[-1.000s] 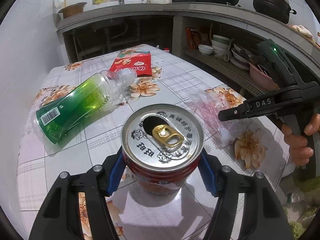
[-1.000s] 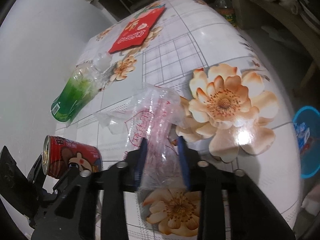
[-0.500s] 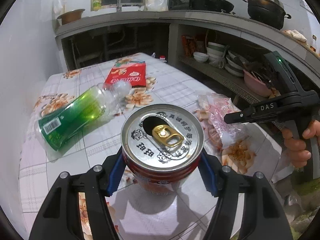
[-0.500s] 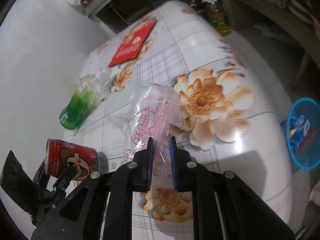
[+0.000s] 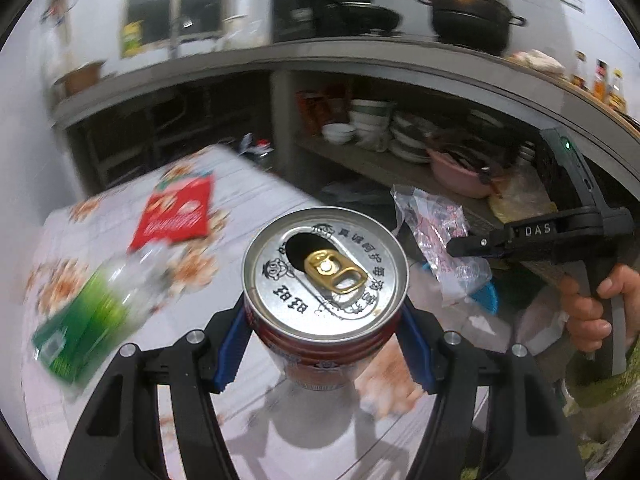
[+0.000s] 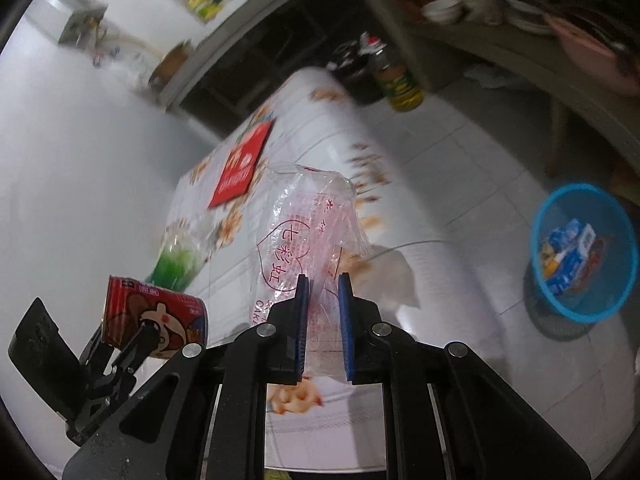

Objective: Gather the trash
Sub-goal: 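Lift the red can with the left gripper while the right gripper lifts the plastic bag, then carry both items over the blue wastebasket and open both grippers to drop them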

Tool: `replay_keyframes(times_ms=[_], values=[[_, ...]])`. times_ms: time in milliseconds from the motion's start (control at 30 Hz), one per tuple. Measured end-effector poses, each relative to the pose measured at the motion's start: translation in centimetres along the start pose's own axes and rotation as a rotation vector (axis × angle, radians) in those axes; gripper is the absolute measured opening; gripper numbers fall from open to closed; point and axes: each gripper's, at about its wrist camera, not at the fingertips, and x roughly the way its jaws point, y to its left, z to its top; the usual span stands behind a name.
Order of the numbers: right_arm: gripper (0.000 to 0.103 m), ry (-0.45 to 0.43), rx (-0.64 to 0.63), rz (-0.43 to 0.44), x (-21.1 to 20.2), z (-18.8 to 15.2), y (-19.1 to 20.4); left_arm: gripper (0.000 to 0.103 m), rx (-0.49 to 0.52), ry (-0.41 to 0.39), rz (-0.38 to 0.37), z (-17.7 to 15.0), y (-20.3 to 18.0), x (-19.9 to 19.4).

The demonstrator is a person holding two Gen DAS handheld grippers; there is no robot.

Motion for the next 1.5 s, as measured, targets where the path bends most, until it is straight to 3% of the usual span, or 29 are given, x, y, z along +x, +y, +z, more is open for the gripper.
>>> replay_keyframes(times_ms=[100, 333, 467, 533, 733, 800, 867, 933, 1067, 1500], values=[[0.013, -0.064, 0.083, -0.009, -2.5, -0.2, -3.3, 0.064, 0.058, -0.005, -0.062, 2.1, -2.5, 1.4], [0.013, -0.210, 0.354, -0.168, -8.8, -2.4, -14.6, 0.064, 0.155, 0.063, -0.269, 6.3, -9.8, 7.4], [0.013, -0.199, 0.486, -0.252, -9.1, -4.5, -20.1, 0.064, 0.181, 0.158, -0.383, 8.0, -14.5, 12.8], [0.013, -0.174, 0.540, -0.278, -8.4, -5.1, -22.7, 0.064, 0.194, 0.199, -0.404, 8.5, -16.5, 15.0], [0.015, -0.146, 0.565, -0.329, -5.9, -3.2, -26.2, 0.064, 0.225, 0.310, -0.473, 9.7, -22.9, 22.5], [0.021, -0.155, 0.559, -0.340, -4.7, -2.0, -27.0, 0.065, 0.230, 0.319, -0.467, 9.9, -24.6, 24.8], [0.053, -0.153, 0.545, -0.399, -3.2, -0.7, -28.8, 0.087, 0.222, 0.328, -0.430, 10.0, -25.8, 27.2], [0.057, -0.141, 0.538, -0.442, -2.4, -0.5, -30.4, 0.087, 0.186, 0.330, -0.392, 10.1, -25.9, 28.6], [0.056, -0.094, 0.581, -0.457, -0.9, -2.0, -32.0, 0.087, 0.094, 0.355, -0.412, 9.9, -23.6, 28.3], [0.058, -0.081, 0.571, -0.465, -1.5, -5.2, -30.1, 0.087, -0.067, 0.266, -0.422, 7.7, -14.5, 18.1]])
